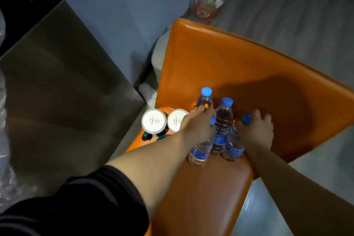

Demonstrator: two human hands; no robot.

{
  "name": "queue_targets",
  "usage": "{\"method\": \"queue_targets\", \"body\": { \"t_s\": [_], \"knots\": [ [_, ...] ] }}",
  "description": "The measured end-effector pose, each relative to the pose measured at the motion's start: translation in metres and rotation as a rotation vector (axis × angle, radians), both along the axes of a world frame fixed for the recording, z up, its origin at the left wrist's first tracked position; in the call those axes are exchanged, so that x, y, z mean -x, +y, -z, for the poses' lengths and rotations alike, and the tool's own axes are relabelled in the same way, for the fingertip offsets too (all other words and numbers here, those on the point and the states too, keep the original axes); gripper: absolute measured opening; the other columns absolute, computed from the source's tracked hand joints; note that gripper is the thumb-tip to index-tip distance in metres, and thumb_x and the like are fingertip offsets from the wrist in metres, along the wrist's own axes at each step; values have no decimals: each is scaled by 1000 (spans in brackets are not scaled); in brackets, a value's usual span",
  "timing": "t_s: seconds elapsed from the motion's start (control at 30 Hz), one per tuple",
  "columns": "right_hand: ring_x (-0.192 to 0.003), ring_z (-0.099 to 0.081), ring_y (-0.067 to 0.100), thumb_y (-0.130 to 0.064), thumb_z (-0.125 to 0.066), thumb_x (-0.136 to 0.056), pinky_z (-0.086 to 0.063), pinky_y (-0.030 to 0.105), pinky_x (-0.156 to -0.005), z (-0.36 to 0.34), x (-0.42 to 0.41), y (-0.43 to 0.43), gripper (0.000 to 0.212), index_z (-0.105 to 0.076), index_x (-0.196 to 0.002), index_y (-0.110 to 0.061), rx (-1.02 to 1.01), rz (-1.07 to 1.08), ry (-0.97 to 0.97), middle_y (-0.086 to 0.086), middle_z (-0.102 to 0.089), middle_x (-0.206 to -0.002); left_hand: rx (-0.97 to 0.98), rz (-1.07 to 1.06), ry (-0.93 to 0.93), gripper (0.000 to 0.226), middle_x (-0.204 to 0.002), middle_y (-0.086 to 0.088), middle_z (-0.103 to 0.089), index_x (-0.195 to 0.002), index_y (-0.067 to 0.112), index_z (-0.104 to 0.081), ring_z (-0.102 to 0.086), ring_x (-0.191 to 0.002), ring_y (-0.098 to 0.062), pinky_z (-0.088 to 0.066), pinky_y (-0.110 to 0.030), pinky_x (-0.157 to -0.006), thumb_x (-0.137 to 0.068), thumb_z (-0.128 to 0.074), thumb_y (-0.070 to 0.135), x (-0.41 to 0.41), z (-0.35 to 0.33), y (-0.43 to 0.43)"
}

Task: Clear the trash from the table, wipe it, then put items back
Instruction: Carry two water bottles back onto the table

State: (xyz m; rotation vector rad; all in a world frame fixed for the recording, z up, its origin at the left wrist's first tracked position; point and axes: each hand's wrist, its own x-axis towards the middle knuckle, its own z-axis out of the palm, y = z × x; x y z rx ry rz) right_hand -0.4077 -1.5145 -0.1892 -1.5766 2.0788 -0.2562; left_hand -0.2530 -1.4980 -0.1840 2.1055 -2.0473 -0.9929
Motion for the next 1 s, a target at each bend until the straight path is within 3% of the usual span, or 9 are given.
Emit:
{"method": "queue_targets", "body": {
  "t_s": [0.1,0.23,0.33,0.43,0.57,0.77,0.83,0.9,1.0],
  "knots": [
    [-113,-41,38,-24,-64,-84,-37,45,-92,2,0,10,35,-53,-114,-10,-33,138,-117,18,-44,-118,24,-27,102,32,-123,-8,-45,-112,16,-51,-46,-108,-30,-43,-35,-82,-84,-64,24,2,4,11],
    [-115,-40,33,-22,-68,-80,-41,48,-95,10,4,35,36,-53,-112,-13,-122,221,-253,12,-42,-113,-127,-184,233,42,-113,-7,-50,-105,19,-54,-48,-104,-26,-46,-37,-86,-73,-75,37,5,18,37],
    [-104,-52,27,-11,-71,-77,-49,35,-72,19,9,51,30,-52,-99,-19,-153,199,-475,9,-51,-107,-179,-340,392,46,-107,-6,-57,-95,24,-54,-57,-98,-22,-54,-42,-84,-59,-75,46,8,26,58],
    [-79,-56,20,-4,-70,-78,-43,26,-56,21,8,63,37,-46,-85,-31,-159,215,-650,8,-56,-96,-220,-407,541,38,-102,-1,-60,-97,17,-56,-59,-93,-16,-53,-33,-80,-68,-79,22,10,30,75],
    [-81,-63,24,-19,-72,-77,-54,39,-66,19,4,83,35,-46,-83,-41,-138,163,-597,1,-60,-88,-246,-311,541,46,-103,5,-58,-114,17,-56,-56,-96,-12,-43,-21,-76,-74,-79,20,5,22,96],
    [-72,-65,30,-37,-70,-67,-58,49,-64,24,3,137,27,-53,-88,-33,-150,101,-585,7,-62,-77,-211,-448,556,36,-95,6,-57,-94,27,-49,-56,-89,-13,-51,-31,-80,-74,-77,21,-14,7,144],
    [-69,-62,28,-24,-71,-76,-59,37,-59,8,-9,156,29,-55,-96,-12,-172,64,-617,10,-58,-74,-185,-493,583,39,-94,5,-59,-87,34,-47,-59,-89,-15,-53,-34,-82,-61,-76,36,-21,-1,169],
    [-69,-58,13,-6,-67,-83,-51,14,-54,-3,-21,176,27,-51,-105,-7,-212,43,-651,2,-56,-76,-157,-563,591,39,-92,5,-60,-84,37,-45,-60,-87,-14,-53,-33,-81,-57,-72,41,-30,-8,197],
    [-78,-56,8,-3,-67,-83,-50,26,-77,-13,-40,211,28,-52,-101,-19,-221,-56,-704,-6,-57,-82,-91,-696,610,38,-89,4,-62,-86,33,-45,-60,-84,-16,-52,-30,-75,-74,-77,18,-45,-15,246]
  ]
}}
